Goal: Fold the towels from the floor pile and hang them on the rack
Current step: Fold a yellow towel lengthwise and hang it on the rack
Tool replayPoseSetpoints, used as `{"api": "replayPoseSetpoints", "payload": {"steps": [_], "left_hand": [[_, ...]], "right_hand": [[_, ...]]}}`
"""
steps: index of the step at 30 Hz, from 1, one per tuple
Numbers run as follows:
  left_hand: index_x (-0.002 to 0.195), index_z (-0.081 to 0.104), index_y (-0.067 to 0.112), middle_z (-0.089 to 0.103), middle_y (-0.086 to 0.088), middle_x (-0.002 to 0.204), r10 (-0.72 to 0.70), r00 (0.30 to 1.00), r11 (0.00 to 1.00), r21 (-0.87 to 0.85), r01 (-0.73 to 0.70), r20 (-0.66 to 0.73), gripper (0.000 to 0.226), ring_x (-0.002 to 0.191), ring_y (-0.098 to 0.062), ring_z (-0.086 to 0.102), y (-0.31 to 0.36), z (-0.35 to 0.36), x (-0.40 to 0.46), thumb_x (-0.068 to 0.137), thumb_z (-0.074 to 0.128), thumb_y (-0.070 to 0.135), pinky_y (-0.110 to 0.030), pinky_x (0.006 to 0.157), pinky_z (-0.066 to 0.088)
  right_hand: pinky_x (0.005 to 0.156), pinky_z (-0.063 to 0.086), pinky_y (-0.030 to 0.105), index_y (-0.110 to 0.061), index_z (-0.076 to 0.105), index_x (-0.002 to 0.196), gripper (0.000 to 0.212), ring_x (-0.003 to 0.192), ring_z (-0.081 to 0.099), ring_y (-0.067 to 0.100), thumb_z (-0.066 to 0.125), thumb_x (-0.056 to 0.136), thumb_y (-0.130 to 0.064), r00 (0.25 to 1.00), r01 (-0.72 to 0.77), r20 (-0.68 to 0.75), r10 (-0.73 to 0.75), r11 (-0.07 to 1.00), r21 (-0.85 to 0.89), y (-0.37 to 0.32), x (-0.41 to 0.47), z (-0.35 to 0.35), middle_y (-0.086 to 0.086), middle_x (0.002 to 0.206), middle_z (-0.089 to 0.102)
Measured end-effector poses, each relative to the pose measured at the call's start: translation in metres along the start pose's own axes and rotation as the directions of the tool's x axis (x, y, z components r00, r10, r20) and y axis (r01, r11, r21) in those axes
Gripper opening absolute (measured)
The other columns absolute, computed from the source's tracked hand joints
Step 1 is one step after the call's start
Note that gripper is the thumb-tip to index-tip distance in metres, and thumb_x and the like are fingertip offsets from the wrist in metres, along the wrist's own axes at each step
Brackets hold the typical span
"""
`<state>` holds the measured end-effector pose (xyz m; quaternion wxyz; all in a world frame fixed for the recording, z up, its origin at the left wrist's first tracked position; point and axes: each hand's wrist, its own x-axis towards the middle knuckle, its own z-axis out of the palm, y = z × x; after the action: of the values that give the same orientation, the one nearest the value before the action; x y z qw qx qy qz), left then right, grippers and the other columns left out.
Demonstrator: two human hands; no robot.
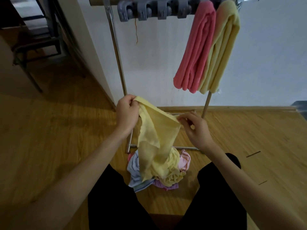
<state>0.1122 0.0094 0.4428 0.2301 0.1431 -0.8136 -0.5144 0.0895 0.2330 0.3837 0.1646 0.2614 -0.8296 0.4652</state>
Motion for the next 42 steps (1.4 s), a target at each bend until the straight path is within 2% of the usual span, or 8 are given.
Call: {"api": "replayPoseSetpoints", "payload": {"steps": [6,13,19,23,26,30,35,42], "left_hand": [[0.089,0.062,0.018,0.065,-0.013,0.091,-0.012,1.000,1.000,-0.020,0.012,-0.012,0.021,0.085,-0.027,0.064,0.010,-0.003,0.005,0.096,0.045,0.009,-0.052,0.078,0.054],[0.089,0.062,0.018,0.065,-0.012,0.094,-0.025,0.998,0.998,-0.059,0.022,-0.054,0.020,0.088,-0.023,0.064,0.014,-0.006,0.007,0.096,0.046,0.009,-0.044,0.082,0.055],[0.088,0.063,0.019,0.066,-0.012,0.094,-0.055,0.995,0.995,-0.083,0.048,-0.086,0.019,0.088,-0.024,0.065,0.014,-0.010,0.009,0.096,0.047,0.011,-0.046,0.079,0.057],[0.100,0.064,0.012,0.066,-0.011,0.097,-0.053,0.993,0.996,-0.079,0.045,-0.105,0.017,0.089,-0.021,0.065,0.011,-0.011,0.010,0.097,0.047,0.013,-0.040,0.080,0.057],[0.097,0.064,0.012,0.066,-0.011,0.094,-0.035,0.991,0.997,-0.066,0.027,-0.129,0.017,0.087,-0.021,0.065,0.010,-0.011,0.011,0.096,0.047,0.011,-0.040,0.077,0.058],[0.097,0.063,0.012,0.066,-0.009,0.095,-0.049,0.988,0.997,-0.069,0.040,-0.147,0.017,0.088,-0.018,0.065,0.009,-0.010,0.012,0.096,0.046,0.009,-0.034,0.077,0.056],[0.095,0.063,0.013,0.066,-0.009,0.095,-0.072,0.985,0.995,-0.075,0.061,-0.157,0.017,0.088,-0.018,0.065,0.008,-0.009,0.014,0.096,0.046,0.011,-0.029,0.076,0.056],[0.085,0.062,0.018,0.066,-0.010,0.092,-0.108,0.980,0.991,-0.093,0.094,-0.165,0.019,0.085,-0.020,0.067,0.007,-0.022,0.018,0.095,0.048,0.012,-0.039,0.073,0.059]], "right_hand": [[0.062,0.046,0.020,-0.006,0.066,0.097,0.021,0.065,0.050,0.006,0.068,0.077,-0.004,0.992,0.072,0.109,-0.067,0.996,-0.045,0.001,-0.011,0.008,-0.004,0.084,0.053],[0.056,0.047,0.035,0.000,0.063,0.091,0.011,0.072,0.052,0.025,0.058,0.092,-0.009,0.946,0.276,-0.084,-0.313,0.915,-0.295,-0.007,-0.007,0.028,0.015,0.087,0.054],[0.049,0.032,0.024,-0.003,0.058,0.106,0.037,0.068,0.050,0.024,0.071,0.073,0.007,0.898,0.436,0.235,-0.372,0.825,-0.360,-0.013,-0.012,0.043,0.014,0.085,0.054],[0.050,0.041,0.026,0.000,0.063,0.103,0.020,0.071,0.050,0.020,0.052,0.087,-0.003,0.912,0.364,0.285,-0.295,0.901,-0.234,-0.015,-0.013,0.056,0.013,0.093,0.052],[0.059,0.042,0.022,-0.003,0.064,0.103,0.030,0.071,0.047,0.012,0.040,0.088,-0.012,0.957,0.167,0.245,-0.157,0.986,-0.018,-0.016,-0.013,0.061,0.003,0.097,0.046],[0.064,0.041,0.014,-0.004,0.065,0.104,0.034,0.072,0.047,0.008,0.045,0.083,-0.021,0.969,0.064,0.228,-0.094,0.989,0.136,-0.025,-0.010,0.061,-0.001,0.094,0.045],[0.058,0.045,0.018,-0.004,0.066,0.093,0.018,0.067,0.049,0.013,0.070,0.083,-0.019,0.969,0.097,0.215,-0.118,0.989,0.109,-0.030,-0.005,0.066,0.004,0.090,0.050],[0.056,0.042,0.014,-0.003,0.062,0.081,0.010,0.060,0.049,0.008,0.064,0.088,-0.010,0.992,0.046,0.107,-0.062,0.989,0.140,-0.026,-0.002,0.060,0.005,0.083,0.052]]}}
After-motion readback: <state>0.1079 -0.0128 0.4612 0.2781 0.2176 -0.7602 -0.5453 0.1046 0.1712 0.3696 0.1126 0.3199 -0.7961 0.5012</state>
